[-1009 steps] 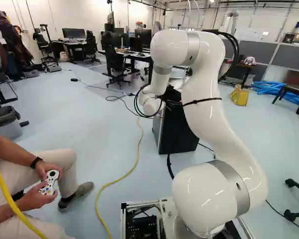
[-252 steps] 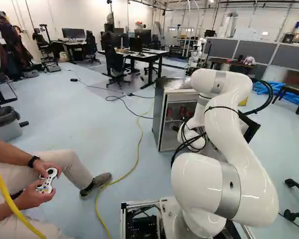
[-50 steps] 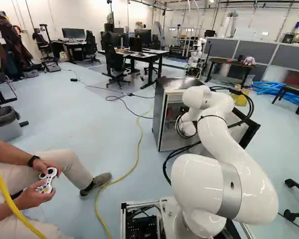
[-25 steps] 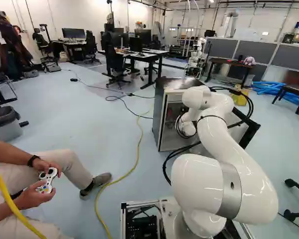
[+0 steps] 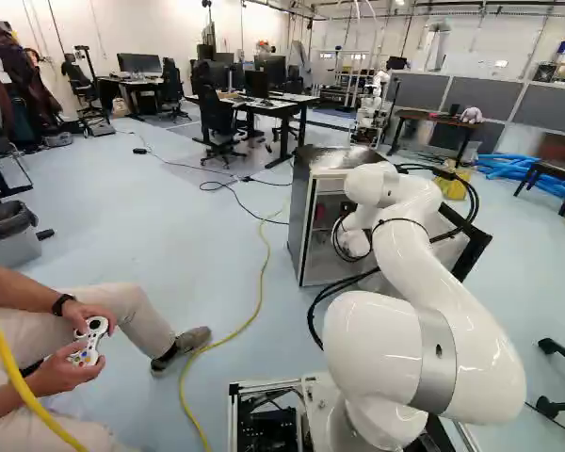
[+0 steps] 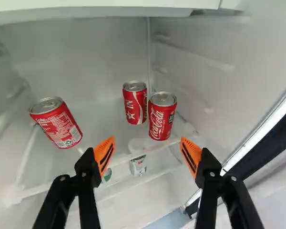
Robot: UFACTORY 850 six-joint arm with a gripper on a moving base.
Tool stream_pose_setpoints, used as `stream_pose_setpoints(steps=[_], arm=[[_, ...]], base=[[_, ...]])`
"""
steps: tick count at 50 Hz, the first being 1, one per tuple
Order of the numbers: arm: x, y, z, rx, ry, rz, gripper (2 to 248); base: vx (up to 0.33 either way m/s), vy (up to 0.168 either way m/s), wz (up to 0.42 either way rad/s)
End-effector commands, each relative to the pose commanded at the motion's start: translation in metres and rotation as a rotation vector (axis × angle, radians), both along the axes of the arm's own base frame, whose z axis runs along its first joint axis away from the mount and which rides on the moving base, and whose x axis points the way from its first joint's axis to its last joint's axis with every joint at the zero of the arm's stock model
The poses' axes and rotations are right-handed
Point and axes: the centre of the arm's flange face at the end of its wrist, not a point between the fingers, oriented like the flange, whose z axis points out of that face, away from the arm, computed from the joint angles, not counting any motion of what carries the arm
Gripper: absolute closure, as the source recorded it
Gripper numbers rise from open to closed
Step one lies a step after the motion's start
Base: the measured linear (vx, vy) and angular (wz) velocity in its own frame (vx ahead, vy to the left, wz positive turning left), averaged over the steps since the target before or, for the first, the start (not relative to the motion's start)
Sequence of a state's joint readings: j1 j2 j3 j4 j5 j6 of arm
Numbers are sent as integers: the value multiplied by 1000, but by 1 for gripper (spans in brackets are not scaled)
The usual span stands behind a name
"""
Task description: Grab a drink from the fridge
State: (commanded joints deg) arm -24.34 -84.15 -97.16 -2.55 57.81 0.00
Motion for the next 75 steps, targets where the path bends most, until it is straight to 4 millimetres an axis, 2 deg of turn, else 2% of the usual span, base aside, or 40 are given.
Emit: stream_pose_setpoints(steps=[44, 75], arm=[[18, 0, -7, -15, -34, 10, 56], [32, -13, -16, -34, -74, 2, 56]], base=[[0, 0, 0], [0, 0, 0]])
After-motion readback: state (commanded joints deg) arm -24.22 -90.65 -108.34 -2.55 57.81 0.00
